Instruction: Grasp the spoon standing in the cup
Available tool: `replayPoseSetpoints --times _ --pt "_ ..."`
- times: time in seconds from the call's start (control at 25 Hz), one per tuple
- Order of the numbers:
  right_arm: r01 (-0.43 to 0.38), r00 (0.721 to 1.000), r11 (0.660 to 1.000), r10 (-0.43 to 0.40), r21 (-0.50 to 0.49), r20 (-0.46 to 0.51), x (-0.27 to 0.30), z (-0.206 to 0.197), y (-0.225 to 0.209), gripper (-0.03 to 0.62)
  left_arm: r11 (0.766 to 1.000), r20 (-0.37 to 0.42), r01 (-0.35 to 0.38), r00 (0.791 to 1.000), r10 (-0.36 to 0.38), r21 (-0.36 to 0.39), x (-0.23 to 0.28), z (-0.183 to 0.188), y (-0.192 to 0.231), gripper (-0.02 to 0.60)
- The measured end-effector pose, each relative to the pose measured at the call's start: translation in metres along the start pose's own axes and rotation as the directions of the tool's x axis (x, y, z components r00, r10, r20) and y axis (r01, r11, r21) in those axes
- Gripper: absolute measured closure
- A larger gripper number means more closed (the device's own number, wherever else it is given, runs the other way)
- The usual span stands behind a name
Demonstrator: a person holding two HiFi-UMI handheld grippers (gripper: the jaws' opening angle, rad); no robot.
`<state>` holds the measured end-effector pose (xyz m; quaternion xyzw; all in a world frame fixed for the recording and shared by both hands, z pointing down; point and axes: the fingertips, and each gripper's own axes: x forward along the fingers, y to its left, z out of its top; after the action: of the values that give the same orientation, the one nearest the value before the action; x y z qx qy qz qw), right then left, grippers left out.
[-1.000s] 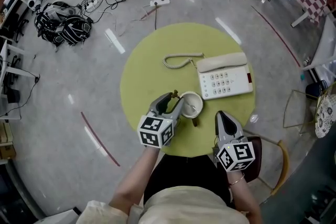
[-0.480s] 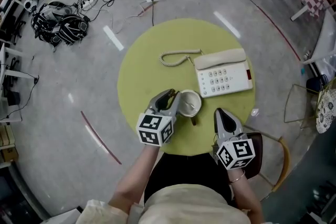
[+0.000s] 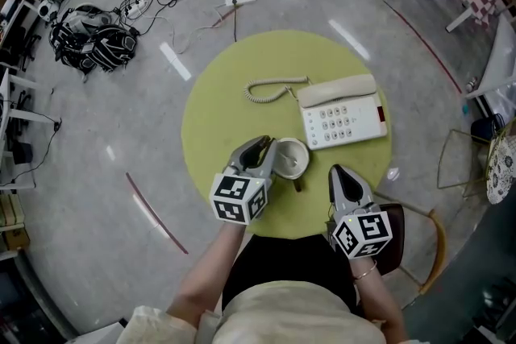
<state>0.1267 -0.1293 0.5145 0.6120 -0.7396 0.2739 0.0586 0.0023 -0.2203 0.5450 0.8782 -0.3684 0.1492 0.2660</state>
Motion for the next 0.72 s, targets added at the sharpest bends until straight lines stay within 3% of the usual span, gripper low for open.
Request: replayPoseSetpoints --times 0.72 --pt "-0.031 0.998 0.999 0.033 -0.035 0.057 -0.015 0.007 0.015 0.594 0.998 0.112 0.003 0.994 -0.009 0.055 -0.027 0.038 -0.019 0.525"
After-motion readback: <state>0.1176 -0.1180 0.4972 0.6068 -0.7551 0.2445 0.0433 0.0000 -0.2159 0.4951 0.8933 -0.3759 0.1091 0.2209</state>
